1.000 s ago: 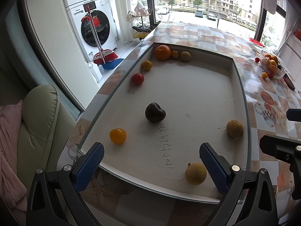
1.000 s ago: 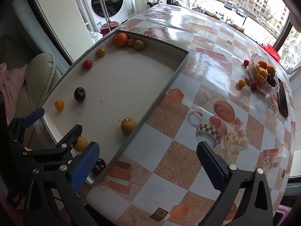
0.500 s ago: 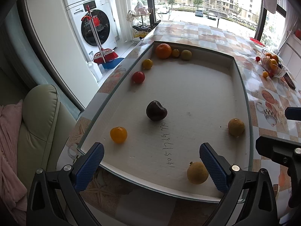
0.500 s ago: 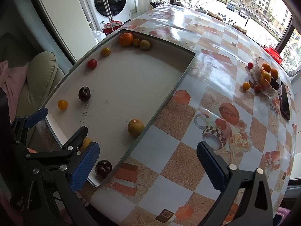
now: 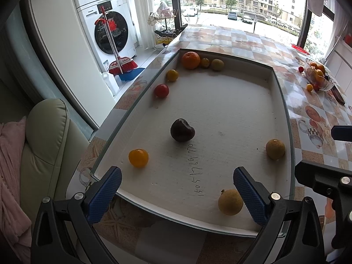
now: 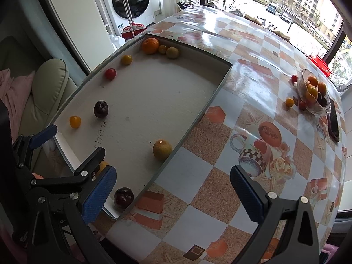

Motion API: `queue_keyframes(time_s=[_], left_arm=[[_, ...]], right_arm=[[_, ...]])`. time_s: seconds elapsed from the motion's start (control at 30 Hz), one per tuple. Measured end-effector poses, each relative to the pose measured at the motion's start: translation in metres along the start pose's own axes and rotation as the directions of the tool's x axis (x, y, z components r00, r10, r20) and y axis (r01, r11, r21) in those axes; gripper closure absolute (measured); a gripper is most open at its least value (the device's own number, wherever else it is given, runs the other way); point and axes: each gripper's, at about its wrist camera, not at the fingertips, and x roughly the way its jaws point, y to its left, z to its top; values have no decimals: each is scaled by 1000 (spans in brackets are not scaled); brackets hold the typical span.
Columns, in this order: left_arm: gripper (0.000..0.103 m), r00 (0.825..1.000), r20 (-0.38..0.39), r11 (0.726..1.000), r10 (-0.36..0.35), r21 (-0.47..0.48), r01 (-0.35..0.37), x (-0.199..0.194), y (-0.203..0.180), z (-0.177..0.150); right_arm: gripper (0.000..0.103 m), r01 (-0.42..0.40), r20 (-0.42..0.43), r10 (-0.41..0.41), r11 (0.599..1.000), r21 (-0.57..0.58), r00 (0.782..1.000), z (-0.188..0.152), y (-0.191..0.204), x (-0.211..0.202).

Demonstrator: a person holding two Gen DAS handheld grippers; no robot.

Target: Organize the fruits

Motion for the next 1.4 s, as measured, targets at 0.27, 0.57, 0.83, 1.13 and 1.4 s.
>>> queue_keyframes(time_s=[0.27, 0.57, 0.83, 1.13, 1.4], left_arm=[[1, 1000, -1, 1000, 0, 0, 0, 0, 0, 0], [1, 1000, -2, 1000, 0, 1, 0, 0, 0, 0], [1, 1000, -7, 1000, 2, -1, -2, 0, -1, 0], [1, 1000, -7, 1000, 2, 3, -2, 1, 0, -1], [1, 1000, -11, 1000, -3, 2, 3, 1, 0, -1]], right_arm=[[0, -1, 0, 1, 1000, 1, 1000, 0, 0, 0], [0, 0, 2, 0, 1000, 1, 1000, 1, 1, 0], [0, 3, 3, -3, 1000, -3, 1000, 1, 2, -1], [0, 2, 3, -2, 1000, -8, 1000, 1, 4, 0], [0, 3, 3, -3, 1000, -8, 1000, 1, 4, -1]])
